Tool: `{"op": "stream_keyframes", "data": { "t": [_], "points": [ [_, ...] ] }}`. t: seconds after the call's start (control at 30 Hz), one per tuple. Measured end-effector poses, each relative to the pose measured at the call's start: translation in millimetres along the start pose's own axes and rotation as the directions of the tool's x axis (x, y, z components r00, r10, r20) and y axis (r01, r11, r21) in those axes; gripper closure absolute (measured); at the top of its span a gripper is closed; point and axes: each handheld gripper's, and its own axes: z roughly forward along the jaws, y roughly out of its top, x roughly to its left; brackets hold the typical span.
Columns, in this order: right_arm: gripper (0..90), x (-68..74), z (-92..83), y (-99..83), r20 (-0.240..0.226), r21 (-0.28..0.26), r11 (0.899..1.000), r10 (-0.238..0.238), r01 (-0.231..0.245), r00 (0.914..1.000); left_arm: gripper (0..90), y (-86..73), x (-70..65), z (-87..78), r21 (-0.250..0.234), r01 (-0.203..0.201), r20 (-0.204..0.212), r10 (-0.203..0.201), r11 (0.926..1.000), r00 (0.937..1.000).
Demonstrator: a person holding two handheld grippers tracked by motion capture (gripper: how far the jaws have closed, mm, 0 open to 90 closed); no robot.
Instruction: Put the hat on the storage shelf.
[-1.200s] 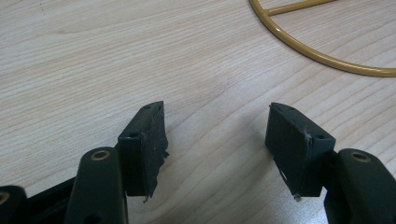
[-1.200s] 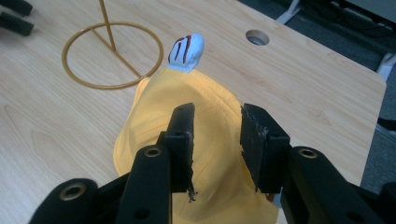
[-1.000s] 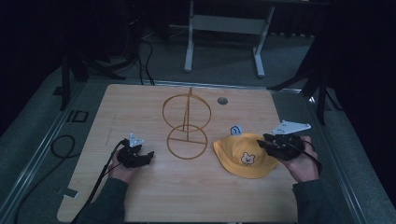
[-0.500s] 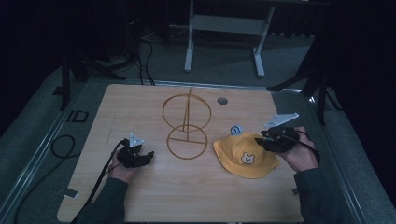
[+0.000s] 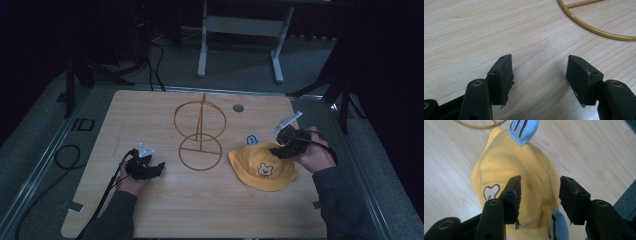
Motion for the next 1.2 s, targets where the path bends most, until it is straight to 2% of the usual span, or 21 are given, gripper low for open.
{"op": "stream_keyframes", "data": {
  "t": [0.2,0.37,0.5,0.67,0.73,0.93,1.2],
  "points": [
    [55.5,-1.5,11.8,7.9,-0.032,0.089,0.995,-0.049,0.051,0.9983,38.6,0.0,0.0,0.0,0.0,-0.001,0.0,0.001,1.0,1.0],
    [56.3,-4.6,20.0,13.4,-0.052,0.131,0.989,-0.059,0.065,0.9969,38.6,0.0,0.1,-0.1,0.001,-0.002,0.0,0.002,1.0,1.0],
    [57.0,-7.3,29.7,16.8,-0.081,0.171,0.981,-0.083,0.096,0.9933,38.6,0.0,0.2,-0.1,0.002,-0.002,0.0,0.002,1.0,1.0],
    [73.8,-8.5,32.0,20.2,-0.114,0.186,0.974,-0.107,0.127,0.9877,38.6,0.0,0.2,-0.1,0.002,-0.003,0.0,0.003,1.0,1.0],
    [77.2,-8.6,31.5,20.8,-0.129,0.196,0.971,-0.11,0.134,0.9856,38.6,0.0,0.2,-0.1,0.002,-0.003,0.0,0.003,1.0,1.0],
    [79.4,-7.5,26.7,21.8,-0.137,0.198,0.967,-0.132,0.157,0.9818,38.6,0.0,0.2,-0.1,0.002,-0.003,0.0,0.003,1.0,1.0],
    [80.5,-11.8,4.2,24.4,-0.109,0.144,0.977,-0.141,0.156,0.9839,38.6,0.0,0.0,-0.1,0.001,0.0,0.0,0.0,1.0,1.0]
  ]
}}
